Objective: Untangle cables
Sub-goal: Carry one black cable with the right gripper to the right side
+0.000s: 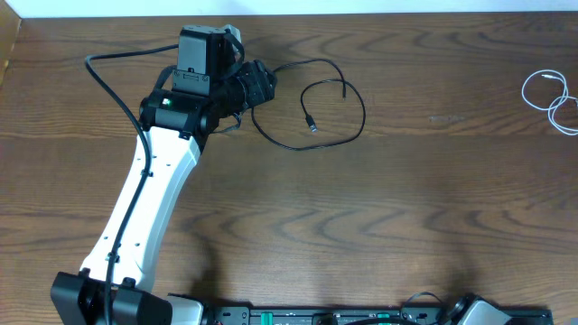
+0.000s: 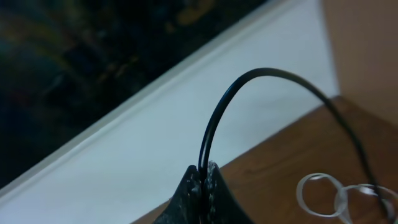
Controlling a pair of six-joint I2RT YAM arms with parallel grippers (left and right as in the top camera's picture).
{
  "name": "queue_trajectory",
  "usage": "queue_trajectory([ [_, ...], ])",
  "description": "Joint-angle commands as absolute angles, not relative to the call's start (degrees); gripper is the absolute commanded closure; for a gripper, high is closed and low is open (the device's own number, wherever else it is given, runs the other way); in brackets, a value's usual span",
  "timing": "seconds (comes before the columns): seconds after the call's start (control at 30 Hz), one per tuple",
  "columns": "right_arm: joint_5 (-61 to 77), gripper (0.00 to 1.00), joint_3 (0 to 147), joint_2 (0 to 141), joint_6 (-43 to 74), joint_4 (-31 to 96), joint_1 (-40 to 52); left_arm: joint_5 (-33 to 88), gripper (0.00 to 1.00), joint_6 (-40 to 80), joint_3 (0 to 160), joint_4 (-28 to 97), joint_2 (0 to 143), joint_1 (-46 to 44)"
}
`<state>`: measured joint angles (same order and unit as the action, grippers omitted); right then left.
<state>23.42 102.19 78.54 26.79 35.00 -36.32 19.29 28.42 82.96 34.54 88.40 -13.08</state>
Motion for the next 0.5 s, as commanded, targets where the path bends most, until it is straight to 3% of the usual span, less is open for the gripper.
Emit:
queue_trajectory([
  [0.0,16.1,0.99,102.5,84.2,28.3,33.5,-38.4,18.7,0.44,27.4,82.6,34.7,88.0,-13.0],
  [0.3,13.2,0.97,102.5,95.9,28.3,34.6,-43.6,18.7,0.44,27.4,82.6,34.7,88.0,-13.0],
  [0.33,13.2,0.88,102.5,96.9,28.3,35.3,-43.6,18.7,0.44,27.4,82.6,34.7,88.0,-13.0],
  [0.37,13.2,0.67,102.5,97.8,28.3,35.9,-43.6,18.7,0.44,27.4,82.6,34.7,88.0,-13.0],
  [0.43,14.9,0.12,102.5,99.5,28.3,37.3,-43.4,18.7,0.44,27.4,82.6,34.7,88.0,-13.0],
  [0.47,16.5,0.01,102.5,100.2,28.3,37.8,-43.4,18.4,0.44,27.4,82.6,34.7,88.0,-13.0],
])
